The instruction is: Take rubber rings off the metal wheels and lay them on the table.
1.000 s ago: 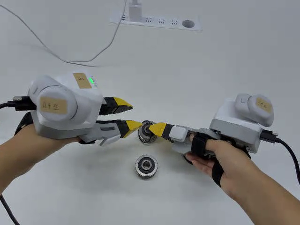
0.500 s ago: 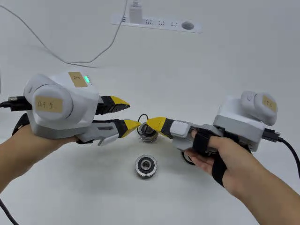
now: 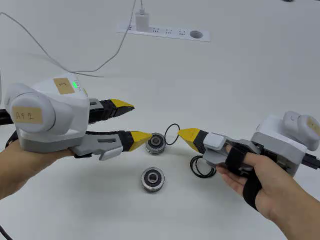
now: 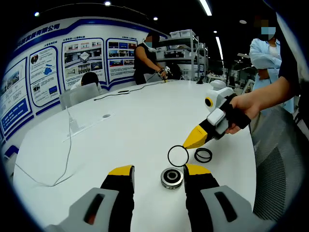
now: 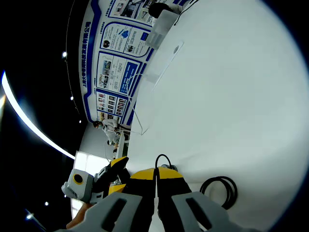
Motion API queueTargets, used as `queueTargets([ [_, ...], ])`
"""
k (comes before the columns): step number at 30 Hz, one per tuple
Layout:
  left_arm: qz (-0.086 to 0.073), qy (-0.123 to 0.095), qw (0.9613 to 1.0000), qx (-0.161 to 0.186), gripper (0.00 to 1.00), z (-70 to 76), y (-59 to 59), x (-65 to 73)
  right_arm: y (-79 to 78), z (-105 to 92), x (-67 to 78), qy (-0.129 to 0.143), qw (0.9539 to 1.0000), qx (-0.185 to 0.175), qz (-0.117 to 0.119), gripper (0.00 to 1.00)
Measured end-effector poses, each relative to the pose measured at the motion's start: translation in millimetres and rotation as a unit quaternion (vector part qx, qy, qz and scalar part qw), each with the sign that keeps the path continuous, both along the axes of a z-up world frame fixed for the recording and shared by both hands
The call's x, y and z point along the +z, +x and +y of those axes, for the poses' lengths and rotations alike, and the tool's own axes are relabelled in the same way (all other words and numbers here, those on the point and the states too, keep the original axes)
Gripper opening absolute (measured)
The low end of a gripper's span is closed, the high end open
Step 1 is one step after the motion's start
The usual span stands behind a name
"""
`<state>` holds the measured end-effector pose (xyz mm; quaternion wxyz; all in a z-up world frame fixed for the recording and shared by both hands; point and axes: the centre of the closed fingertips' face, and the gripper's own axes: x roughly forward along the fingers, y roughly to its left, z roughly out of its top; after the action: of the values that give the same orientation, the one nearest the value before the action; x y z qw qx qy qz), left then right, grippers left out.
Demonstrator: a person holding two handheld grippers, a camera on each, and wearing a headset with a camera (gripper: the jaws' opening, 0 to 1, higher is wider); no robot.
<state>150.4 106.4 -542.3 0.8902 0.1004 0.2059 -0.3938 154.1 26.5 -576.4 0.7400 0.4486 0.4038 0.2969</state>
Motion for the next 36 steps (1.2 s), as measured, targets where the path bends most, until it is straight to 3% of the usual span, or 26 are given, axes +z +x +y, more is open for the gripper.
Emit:
queueTargets([
  [9, 0.002, -0.004, 1.0000, 0.006, 0.43, 3.2, -5.5, -0.2, -18.2, -24.8, -9.9, -0.013, 0.9995, -0.017, 0.021, 0.01],
  [18, 0.001, -0.005, 0.9998, 0.021, 0.48, 10.5, -8.2, 0.0, -25.2, -50.9, -18.9, -0.022, 0.9974, -0.053, 0.043, 0.02],
  [23, 0.003, -0.006, 0.9996, 0.028, 0.48, 15.0, -10.7, 0.6, -30.0, -52.9, -22.2, -0.032, 0.9969, -0.053, 0.049, 0.02],
  [27, 0.004, -0.004, 0.9995, 0.030, 0.48, 17.0, -13.3, 0.6, -31.1, -55.3, -24.9, -0.055, 0.9961, -0.052, 0.044, 0.02],
  [29, 0.004, -0.004, 0.9995, 0.031, 0.48, 17.7, -14.8, 0.7, -31.2, -58.7, -28.5, -0.089, 0.9949, -0.038, 0.026, 0.02],
  [34, 0.005, -0.007, 0.9994, 0.033, 0.48, 18.0, -18.2, 0.9, -31.9, -65.0, -37.4, -0.154, 0.9880, -0.001, -0.006, 0.05],
  [36, 0.005, -0.008, 0.9994, 0.035, 0.48, 18.7, -19.7, 0.8, -31.9, -66.4, -37.7, -0.168, 0.9855, 0.010, -0.021, 0.07],
])
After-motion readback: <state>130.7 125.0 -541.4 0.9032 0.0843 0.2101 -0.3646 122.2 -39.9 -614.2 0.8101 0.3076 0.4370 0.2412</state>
